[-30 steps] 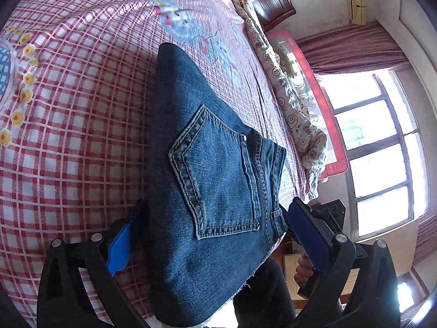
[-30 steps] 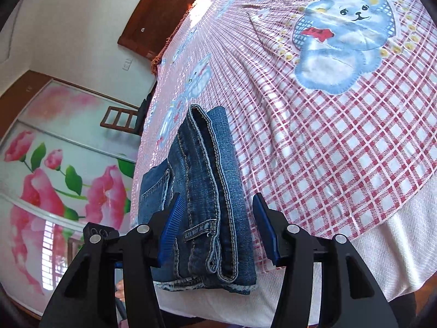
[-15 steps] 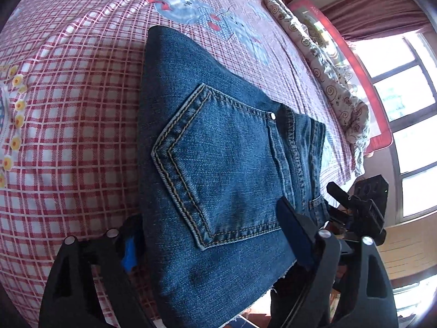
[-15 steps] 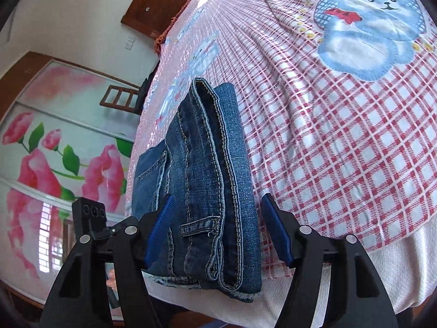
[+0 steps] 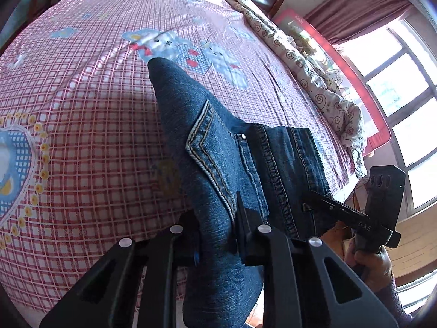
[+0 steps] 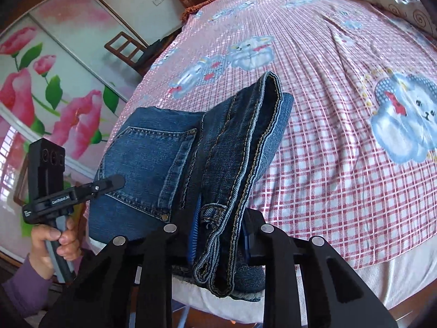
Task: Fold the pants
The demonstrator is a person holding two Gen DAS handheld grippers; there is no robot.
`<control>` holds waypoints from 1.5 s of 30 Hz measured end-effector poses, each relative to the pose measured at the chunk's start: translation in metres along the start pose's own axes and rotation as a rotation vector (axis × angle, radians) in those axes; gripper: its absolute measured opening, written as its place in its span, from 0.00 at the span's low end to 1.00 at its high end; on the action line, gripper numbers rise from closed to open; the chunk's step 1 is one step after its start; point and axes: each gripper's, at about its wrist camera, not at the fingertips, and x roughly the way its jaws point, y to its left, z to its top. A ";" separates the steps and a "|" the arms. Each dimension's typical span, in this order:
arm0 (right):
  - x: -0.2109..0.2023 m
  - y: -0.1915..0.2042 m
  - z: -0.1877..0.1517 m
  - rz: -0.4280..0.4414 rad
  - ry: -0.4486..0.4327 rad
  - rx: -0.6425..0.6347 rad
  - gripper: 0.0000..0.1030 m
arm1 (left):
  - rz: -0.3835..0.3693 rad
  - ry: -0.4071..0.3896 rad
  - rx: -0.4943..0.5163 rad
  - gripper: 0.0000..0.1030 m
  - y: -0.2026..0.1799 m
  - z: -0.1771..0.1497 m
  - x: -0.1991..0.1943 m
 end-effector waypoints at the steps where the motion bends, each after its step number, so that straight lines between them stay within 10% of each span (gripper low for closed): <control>1: -0.003 0.004 0.007 -0.001 -0.010 -0.017 0.23 | -0.009 -0.014 -0.004 0.17 -0.001 0.005 -0.003; 11: -0.020 -0.009 0.095 0.036 -0.099 -0.107 0.23 | -0.038 -0.147 0.013 0.17 -0.011 0.078 -0.009; 22: 0.059 -0.058 0.169 0.051 -0.081 -0.077 0.23 | 0.011 -0.168 -0.042 0.18 0.033 0.154 0.059; 25: 0.094 -0.084 0.159 0.034 0.003 -0.011 0.31 | 0.056 -0.112 -0.090 0.25 0.054 0.147 0.088; 26: 0.102 -0.094 0.153 -0.016 0.016 0.012 0.41 | 0.074 -0.093 -0.110 0.42 0.061 0.142 0.095; 31: 0.090 -0.107 0.136 0.015 -0.062 0.085 0.53 | 0.053 -0.134 -0.156 0.55 0.073 0.123 0.089; 34: 0.070 -0.103 0.125 -0.046 -0.085 0.127 0.56 | 0.142 -0.174 -0.191 0.90 0.069 0.111 0.069; 45: 0.021 -0.066 0.022 -0.090 -0.082 0.139 0.56 | 0.321 -0.219 -0.093 0.93 0.036 0.017 0.024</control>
